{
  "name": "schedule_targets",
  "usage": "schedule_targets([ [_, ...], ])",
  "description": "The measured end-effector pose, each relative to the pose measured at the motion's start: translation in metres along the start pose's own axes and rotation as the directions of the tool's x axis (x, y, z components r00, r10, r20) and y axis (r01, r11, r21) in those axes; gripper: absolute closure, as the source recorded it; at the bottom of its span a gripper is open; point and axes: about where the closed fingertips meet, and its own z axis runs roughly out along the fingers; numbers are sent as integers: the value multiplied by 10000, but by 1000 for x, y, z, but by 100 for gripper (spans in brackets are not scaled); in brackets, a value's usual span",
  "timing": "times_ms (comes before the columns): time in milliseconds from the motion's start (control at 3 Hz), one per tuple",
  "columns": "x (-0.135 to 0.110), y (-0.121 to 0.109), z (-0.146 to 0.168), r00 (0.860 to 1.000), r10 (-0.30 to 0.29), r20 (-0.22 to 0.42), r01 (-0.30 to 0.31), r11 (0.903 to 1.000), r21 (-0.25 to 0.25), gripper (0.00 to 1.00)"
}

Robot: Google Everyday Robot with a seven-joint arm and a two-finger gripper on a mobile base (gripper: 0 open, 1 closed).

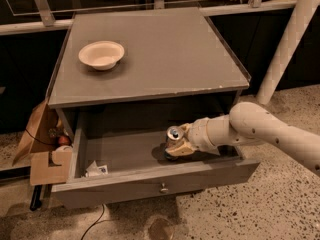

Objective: Place redbull can into top drawer

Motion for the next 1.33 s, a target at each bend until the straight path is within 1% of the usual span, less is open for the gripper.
schedule_targets([
  [667, 0, 0, 0, 10000, 0, 0, 0, 10000, -1, 12],
  [1000, 0, 0, 0, 10000, -1, 1, 1, 10000, -3, 0],
  [1333, 0, 0, 0, 10000, -1, 1, 1, 10000, -3, 0],
])
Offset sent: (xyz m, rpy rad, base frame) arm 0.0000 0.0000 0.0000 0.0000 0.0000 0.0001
